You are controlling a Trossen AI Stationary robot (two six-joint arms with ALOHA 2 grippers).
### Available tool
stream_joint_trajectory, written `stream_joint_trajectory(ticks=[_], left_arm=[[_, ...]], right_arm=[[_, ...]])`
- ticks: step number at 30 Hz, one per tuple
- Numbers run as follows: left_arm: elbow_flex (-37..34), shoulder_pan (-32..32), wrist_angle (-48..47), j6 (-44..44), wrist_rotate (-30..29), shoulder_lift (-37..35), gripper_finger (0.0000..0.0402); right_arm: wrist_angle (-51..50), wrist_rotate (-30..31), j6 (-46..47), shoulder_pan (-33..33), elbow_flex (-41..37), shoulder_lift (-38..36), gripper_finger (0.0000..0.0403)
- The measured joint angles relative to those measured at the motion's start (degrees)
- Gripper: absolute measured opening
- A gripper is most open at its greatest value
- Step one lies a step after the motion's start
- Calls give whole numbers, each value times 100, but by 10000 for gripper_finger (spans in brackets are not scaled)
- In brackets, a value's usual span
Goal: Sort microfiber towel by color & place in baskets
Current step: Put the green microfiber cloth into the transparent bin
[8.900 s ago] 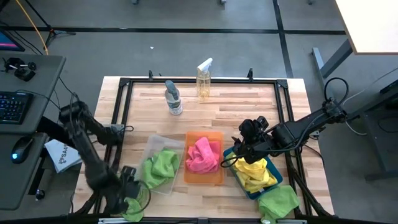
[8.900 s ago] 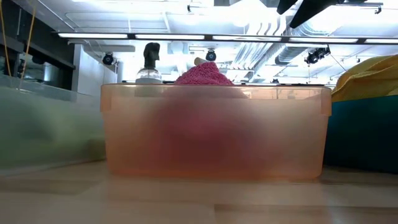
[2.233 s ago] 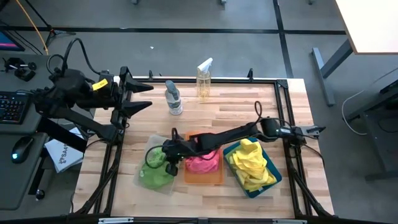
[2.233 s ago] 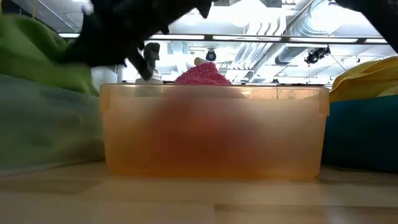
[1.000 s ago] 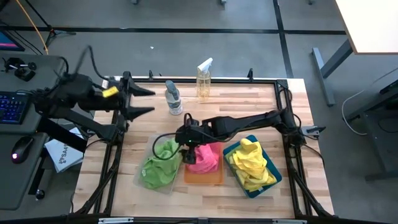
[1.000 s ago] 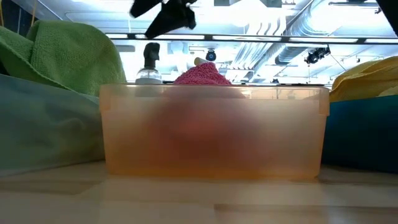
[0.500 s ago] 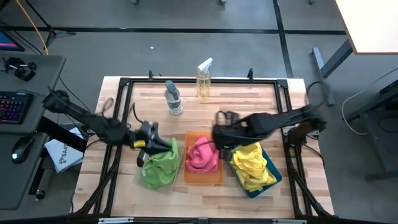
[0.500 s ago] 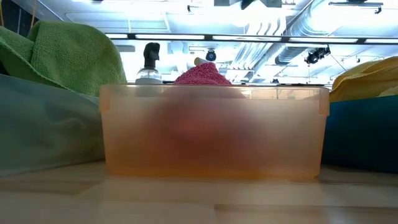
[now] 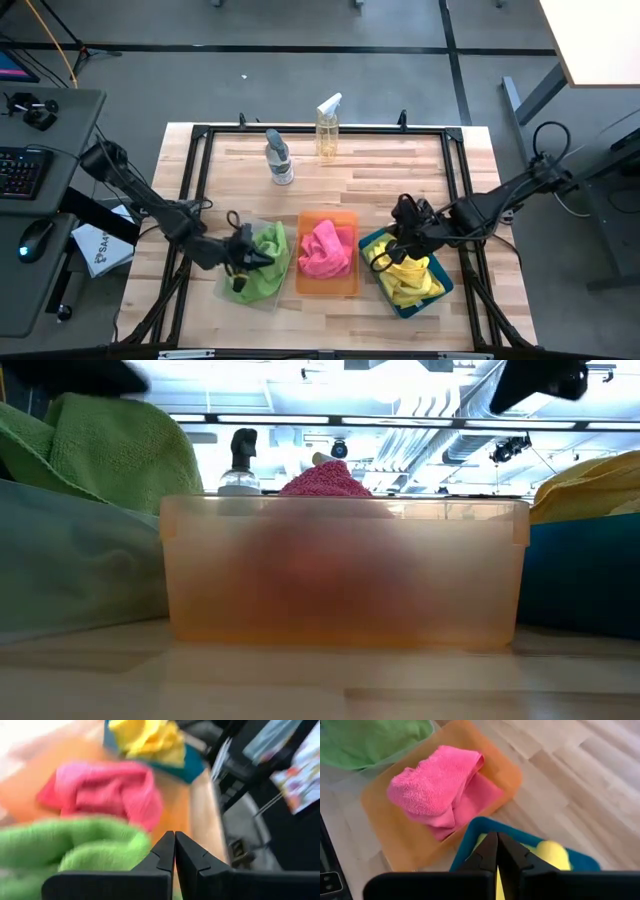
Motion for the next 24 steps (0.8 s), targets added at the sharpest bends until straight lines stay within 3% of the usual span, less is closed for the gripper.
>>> stream_joint_trajectory(ticks=[9,15,24], left_arm=[[0,242,-1496,-1084,320,1341,0],[29,422,-1336,-1296,917,2260,0],[101,791,-1272,-1385,1510,2311,0]], right_arm=[[501,-136,65,9,-253,-5,1],[610,-114,27,3,-253,-5,0],[631,-116,24,3,-253,-5,0]])
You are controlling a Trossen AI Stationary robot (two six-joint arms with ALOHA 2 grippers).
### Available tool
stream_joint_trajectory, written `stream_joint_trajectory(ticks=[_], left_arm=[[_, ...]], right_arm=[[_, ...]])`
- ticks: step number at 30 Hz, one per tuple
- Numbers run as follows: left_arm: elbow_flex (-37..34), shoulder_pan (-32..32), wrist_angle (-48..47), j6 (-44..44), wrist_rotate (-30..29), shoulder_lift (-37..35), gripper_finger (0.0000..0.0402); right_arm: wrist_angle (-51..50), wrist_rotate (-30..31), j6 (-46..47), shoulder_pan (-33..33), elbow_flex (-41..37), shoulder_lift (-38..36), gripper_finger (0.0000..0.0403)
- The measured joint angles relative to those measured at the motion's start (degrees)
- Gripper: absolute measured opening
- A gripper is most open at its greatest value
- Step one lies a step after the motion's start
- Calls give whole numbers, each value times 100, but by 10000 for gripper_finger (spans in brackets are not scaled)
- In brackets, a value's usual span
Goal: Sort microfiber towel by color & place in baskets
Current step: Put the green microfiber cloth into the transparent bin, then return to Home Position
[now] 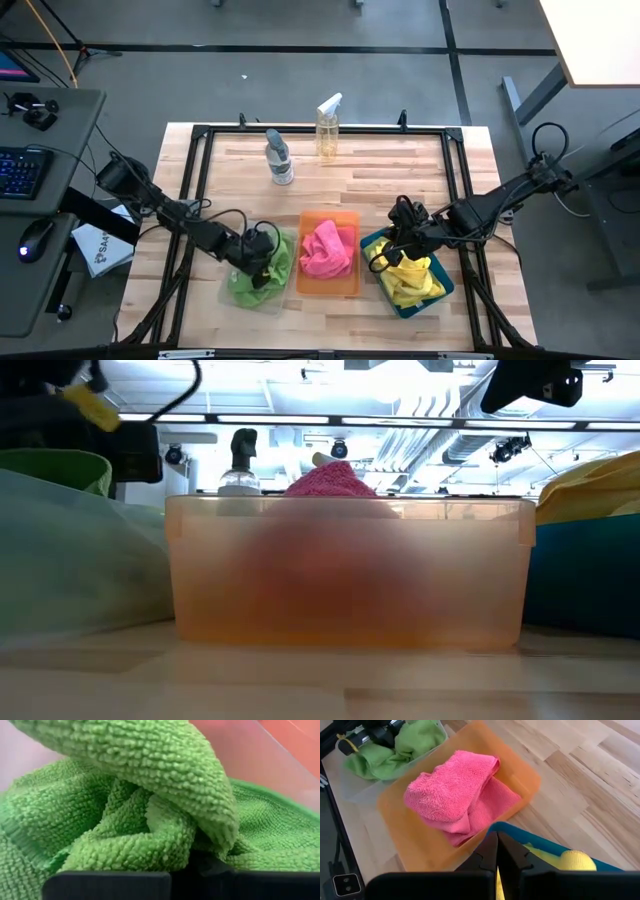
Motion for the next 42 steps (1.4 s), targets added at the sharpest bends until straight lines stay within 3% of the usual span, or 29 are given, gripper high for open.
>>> stream_joint_trajectory(ticks=[11,21,27,34,42], left_arm=[[419,579,-779,1291,269,-1587,0],[448,1113,-823,2244,194,-3219,0],[436,1305,-762,3361,-74,-4101,0],[-829,1776,847,3972,-166,-5099,0],[-2798,2352,3513,3369,474,-5989,0]], right_arm=[[137,0,-185,0,0,-4,0],[232,55,-368,0,0,-17,0],[559,71,-534,-15,0,-48,0],[952,72,-914,-238,0,-52,0],[1548,-186,-1216,-599,0,-117,0]])
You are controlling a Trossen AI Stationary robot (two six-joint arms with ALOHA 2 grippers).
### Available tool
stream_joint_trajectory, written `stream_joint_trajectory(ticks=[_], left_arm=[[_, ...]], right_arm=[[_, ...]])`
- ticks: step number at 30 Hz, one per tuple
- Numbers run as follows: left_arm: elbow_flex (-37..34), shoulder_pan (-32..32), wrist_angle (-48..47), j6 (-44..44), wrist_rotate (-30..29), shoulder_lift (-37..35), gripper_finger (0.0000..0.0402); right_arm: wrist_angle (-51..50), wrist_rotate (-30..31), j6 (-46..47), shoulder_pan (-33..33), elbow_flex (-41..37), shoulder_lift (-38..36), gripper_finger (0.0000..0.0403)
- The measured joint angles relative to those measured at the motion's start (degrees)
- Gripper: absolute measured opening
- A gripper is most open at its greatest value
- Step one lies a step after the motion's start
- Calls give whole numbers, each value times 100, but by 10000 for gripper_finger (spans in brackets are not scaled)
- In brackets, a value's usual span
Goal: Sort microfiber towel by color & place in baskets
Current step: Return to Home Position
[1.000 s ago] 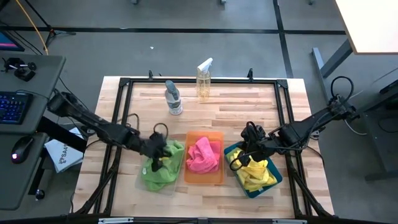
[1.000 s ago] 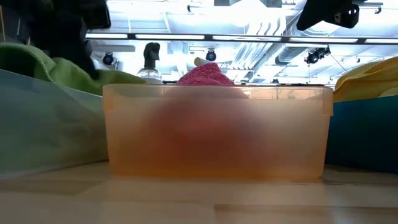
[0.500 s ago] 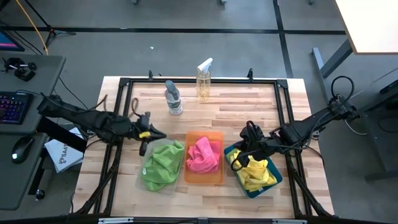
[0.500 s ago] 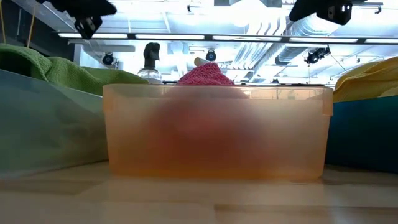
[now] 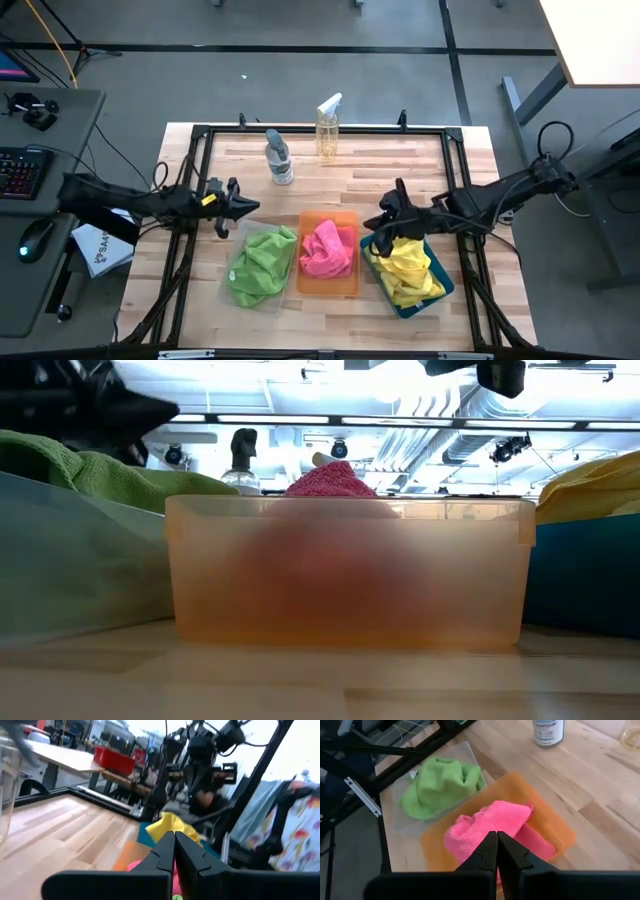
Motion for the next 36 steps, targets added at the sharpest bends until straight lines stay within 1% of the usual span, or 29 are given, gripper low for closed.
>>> stream_joint_trajectory(ticks=[2,5,10,12,16,20,24,27,29,31,36], left_arm=[[-285,53,212,-126,20,-181,0],[-266,118,-176,-130,36,-400,0],[-271,219,-248,-44,38,-562,0],[-271,245,-306,-127,34,-562,0],[-271,256,-470,-240,20,-562,0],[-271,256,-599,-244,18,-562,0],[-271,254,-645,-246,18,-562,0],[-271,253,-634,-248,16,-562,0],[-271,253,-634,-250,16,-562,0],[-271,253,-634,-250,16,-562,0],[-271,253,-634,-250,16,-562,0]], right_arm=[[-5,-97,-89,-49,0,-60,0],[-44,-145,-97,-56,0,-210,0],[-295,-131,-137,2,-27,-476,0],[-312,-146,-130,9,-193,-631,0],[256,-346,-91,-9,-1011,-1120,0],[1548,-539,-260,-199,-2226,-1838,0],[3144,-987,-1007,-698,-3385,-2650,0],[3898,-1459,-1511,-1230,-4039,-3248,0],[4228,-1802,-1767,-1556,-4350,-3630,0],[4327,-2071,-1967,-1812,-4558,-3971,0],[4357,-2504,-2486,-2146,-4970,-4674,0]])
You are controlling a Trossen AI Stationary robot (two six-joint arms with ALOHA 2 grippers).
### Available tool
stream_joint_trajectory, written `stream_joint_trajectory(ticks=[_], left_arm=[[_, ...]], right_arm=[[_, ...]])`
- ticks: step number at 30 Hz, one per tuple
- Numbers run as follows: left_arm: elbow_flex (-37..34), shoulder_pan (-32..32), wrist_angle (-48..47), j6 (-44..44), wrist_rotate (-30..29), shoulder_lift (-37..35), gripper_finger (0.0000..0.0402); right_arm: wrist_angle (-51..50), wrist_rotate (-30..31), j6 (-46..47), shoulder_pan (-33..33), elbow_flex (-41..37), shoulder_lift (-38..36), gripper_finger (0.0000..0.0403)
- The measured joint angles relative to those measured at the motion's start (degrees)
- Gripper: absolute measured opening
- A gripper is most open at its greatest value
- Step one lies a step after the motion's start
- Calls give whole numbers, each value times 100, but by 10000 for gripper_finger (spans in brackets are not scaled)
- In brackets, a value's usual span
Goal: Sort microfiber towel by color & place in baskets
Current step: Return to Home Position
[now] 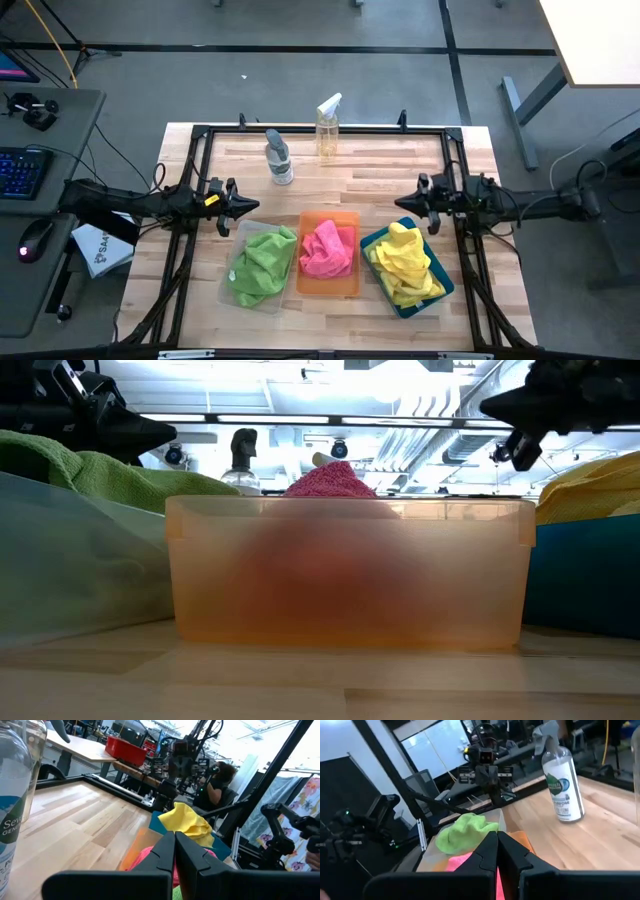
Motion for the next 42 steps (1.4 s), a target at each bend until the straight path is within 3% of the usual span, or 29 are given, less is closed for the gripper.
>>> stream_joint_trajectory(ticks=[14,24,36,42], left_arm=[[0,0,2,0,0,0,0],[0,0,2,0,0,0,0],[0,0,0,0,-2,0,0],[2,-2,-543,-2,-2,-470,0]], right_arm=[[423,-97,120,38,-1357,-1364,0],[-885,-61,-310,61,-1369,-1393,0],[-886,-58,-311,61,-1369,-1411,0],[-889,-60,-309,61,-1369,-2002,0]])
